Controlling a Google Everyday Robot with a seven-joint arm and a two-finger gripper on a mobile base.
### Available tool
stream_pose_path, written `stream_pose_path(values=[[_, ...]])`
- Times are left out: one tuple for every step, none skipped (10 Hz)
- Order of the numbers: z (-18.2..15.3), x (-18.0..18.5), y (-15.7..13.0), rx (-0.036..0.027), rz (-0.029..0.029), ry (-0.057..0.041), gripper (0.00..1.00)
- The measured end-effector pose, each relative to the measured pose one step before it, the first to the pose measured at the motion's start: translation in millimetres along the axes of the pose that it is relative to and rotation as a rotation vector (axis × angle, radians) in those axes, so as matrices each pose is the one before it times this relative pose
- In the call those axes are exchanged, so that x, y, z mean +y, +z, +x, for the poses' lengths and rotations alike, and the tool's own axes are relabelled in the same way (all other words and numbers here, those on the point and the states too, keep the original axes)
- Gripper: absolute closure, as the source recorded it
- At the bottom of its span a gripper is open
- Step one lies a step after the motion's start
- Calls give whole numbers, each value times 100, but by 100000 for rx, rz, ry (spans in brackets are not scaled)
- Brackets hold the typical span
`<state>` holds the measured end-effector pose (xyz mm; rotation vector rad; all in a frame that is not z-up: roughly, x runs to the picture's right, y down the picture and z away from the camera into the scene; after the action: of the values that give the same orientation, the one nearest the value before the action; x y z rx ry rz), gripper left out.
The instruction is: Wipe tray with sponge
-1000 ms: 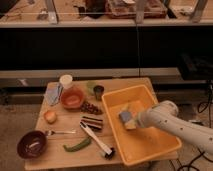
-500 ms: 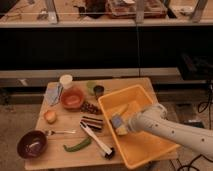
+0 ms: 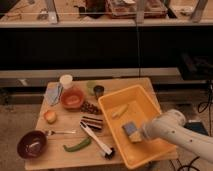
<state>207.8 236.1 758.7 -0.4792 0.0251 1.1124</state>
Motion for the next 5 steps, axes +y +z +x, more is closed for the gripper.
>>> stream_pose_path(values=[[1499,-1731,-565,1590,1946,1965,100],[1218,-1685,-308,1570,2247,2124,100],[1129,-2120,-119,1060,2454,3522,100],[594,-2486,39,182,2987,4897,100],[-39,-1576,94,-574,1248,1717,100]])
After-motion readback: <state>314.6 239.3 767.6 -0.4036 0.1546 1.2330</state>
